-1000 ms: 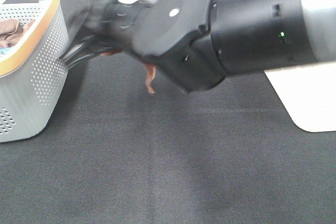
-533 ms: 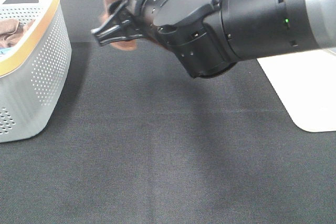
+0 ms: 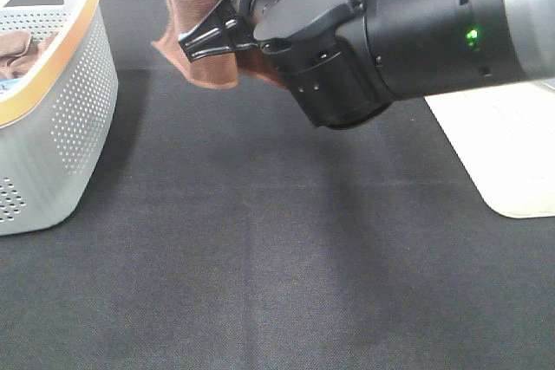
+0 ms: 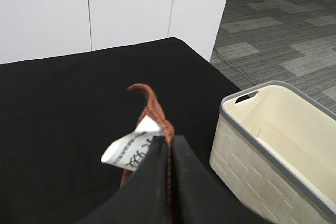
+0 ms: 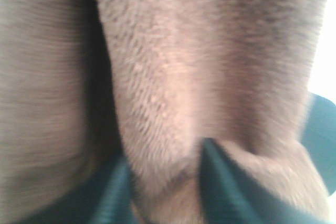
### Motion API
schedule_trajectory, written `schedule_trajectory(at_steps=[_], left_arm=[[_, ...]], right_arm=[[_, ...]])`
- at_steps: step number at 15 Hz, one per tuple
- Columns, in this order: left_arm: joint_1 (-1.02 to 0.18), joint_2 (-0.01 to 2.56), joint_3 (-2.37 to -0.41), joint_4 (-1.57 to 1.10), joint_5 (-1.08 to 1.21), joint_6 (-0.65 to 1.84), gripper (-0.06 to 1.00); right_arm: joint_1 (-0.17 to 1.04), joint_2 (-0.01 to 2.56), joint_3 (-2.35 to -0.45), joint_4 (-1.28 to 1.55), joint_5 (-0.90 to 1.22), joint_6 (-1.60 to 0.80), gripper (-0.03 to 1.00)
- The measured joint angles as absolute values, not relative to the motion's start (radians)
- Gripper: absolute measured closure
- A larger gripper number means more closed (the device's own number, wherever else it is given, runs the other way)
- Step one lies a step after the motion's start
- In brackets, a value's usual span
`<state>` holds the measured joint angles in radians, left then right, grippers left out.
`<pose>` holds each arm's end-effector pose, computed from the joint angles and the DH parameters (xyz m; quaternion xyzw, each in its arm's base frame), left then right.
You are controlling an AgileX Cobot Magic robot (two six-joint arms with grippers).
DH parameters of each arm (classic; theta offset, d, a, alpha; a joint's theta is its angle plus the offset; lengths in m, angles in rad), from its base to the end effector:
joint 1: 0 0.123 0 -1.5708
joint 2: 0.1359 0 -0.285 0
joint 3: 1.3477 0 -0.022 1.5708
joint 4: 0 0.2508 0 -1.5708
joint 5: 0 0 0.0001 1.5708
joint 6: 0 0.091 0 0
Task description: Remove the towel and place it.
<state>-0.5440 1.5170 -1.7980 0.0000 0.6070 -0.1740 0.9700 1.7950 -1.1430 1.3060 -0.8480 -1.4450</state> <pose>0.2891 -0.1749 0.4962 0.1446 0.7729 -0.2171 0.5785 0.2716 0.2800 0.2569 -0.2304 0.7356 -0.1029 0.6287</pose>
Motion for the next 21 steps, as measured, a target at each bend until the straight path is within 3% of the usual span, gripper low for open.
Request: schedule_trajectory(at_steps=[2,3,10,15,21], left_arm=[[-0.544,1.517,-1.798,0.000,0.607,-0.172,0.94],[-0.544,1.517,-1.798,0.031,0.607,-0.172,0.94],[-0.530,1.661,-1.798,0.350,0.585,-0.172,0.94],[-0.427,1.792,-1.798,0.369,0.363,-0.212,0.94],[-0.325,1.992,-1.798,0.376,-0.103,-0.219,0.94]], right_arm=[[0.970,1.795,-1.143,1.306,-0.849,-1.460,0.93],[0.970,1.795,-1.143,1.308,-0.849,-1.471,0.97],[0.922,1.707,-1.169,1.450,-0.810,-1.716,0.97],[0.679,1.710,-1.272,1.533,-0.578,-1.826,0.97],[0.415,1.912,-1.587,1.531,-0.315,-1.827,0.97]])
